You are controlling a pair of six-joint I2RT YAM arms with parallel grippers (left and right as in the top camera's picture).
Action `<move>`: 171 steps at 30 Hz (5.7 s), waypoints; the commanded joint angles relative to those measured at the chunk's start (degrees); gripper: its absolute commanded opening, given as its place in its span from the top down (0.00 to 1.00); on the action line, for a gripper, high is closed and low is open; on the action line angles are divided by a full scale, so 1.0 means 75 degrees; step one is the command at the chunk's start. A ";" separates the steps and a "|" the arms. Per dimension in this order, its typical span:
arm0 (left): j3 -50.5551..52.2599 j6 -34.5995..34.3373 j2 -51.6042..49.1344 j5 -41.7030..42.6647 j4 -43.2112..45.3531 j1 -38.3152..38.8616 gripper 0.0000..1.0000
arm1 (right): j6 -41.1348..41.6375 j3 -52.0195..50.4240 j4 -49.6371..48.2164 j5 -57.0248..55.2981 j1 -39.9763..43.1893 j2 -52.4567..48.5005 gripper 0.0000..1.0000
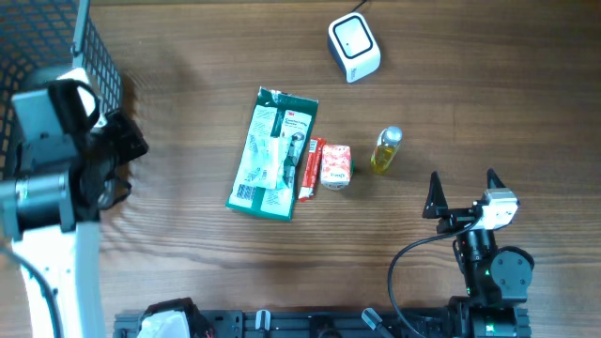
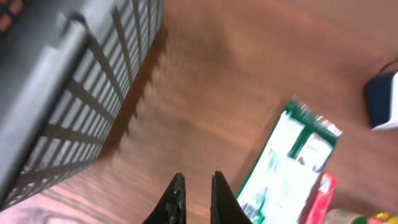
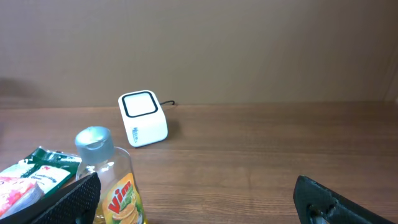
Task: Scan the item barcode
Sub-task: 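Retract the left gripper back over the basket, then move the right gripper over the orange snack pack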
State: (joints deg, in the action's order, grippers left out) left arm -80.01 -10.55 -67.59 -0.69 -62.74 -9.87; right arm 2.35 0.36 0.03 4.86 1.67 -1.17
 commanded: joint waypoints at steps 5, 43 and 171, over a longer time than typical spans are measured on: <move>-0.0047 0.0350 -0.1005 -0.0379 -0.0029 -0.0399 0.96 | 0.0093 -0.0006 -0.0023 -0.0055 0.0020 0.0020 0.00; -0.0035 0.2177 -0.2815 0.3940 0.1778 -0.0921 0.60 | 0.0093 -0.0009 -0.0023 -0.0052 0.0020 0.0020 0.00; -0.0035 0.2177 -0.2836 0.3943 0.1769 -0.0921 0.00 | 0.2699 0.9489 0.7082 0.1964 0.0020 -0.5995 0.00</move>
State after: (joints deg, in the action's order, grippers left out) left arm -79.99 4.91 -88.47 28.08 -49.65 -16.86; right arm 23.73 59.75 43.83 18.70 1.67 -35.99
